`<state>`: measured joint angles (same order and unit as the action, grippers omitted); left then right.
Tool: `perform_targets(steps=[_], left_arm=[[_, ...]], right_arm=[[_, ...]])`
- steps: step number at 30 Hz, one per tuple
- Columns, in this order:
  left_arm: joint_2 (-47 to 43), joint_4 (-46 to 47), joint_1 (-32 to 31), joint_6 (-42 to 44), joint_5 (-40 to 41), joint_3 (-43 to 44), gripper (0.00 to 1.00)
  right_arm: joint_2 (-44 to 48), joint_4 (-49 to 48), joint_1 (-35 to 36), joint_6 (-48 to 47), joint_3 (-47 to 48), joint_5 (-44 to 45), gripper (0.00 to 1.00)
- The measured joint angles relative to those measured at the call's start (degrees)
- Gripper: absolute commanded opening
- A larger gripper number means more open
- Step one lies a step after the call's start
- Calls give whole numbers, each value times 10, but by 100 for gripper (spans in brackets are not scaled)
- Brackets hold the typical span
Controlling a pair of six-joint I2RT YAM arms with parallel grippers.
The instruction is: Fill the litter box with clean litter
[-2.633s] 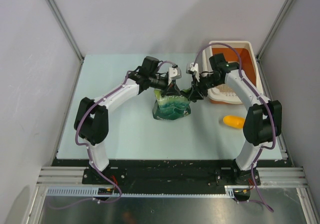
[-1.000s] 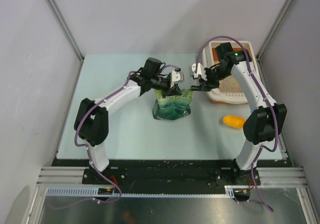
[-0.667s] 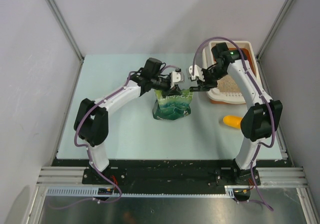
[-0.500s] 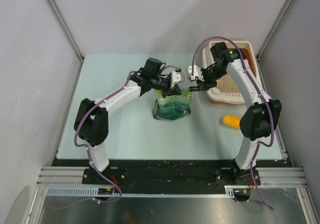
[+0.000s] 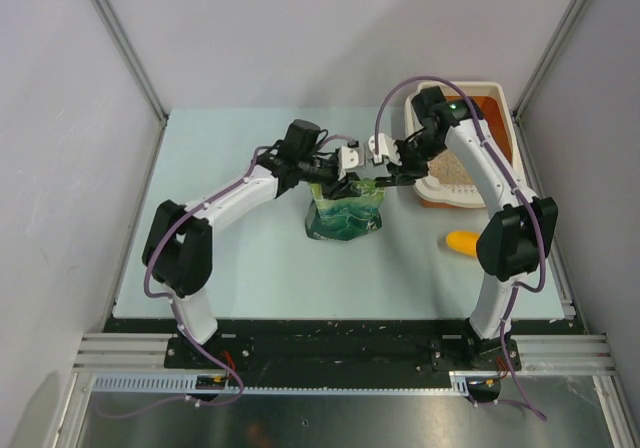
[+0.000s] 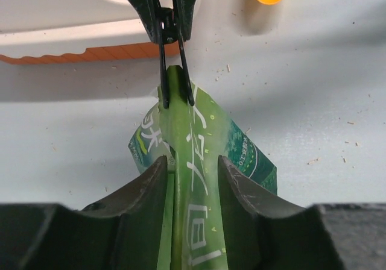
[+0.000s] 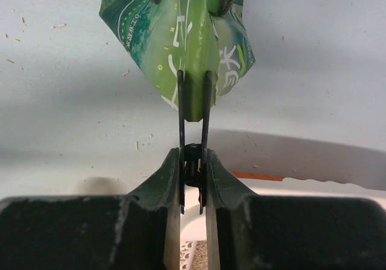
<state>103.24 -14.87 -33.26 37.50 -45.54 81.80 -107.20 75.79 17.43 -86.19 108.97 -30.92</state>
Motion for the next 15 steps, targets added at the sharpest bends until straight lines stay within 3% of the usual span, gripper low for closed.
perform_targets(steps=[11,15], left_arm=[[-83,6,52,-12,2,-77,45],[-111,6,67,-16,4,-109,36]], right_arm=[[0,-2,18,40,-3,7,0],[0,-7,27,54,-3,7,0]])
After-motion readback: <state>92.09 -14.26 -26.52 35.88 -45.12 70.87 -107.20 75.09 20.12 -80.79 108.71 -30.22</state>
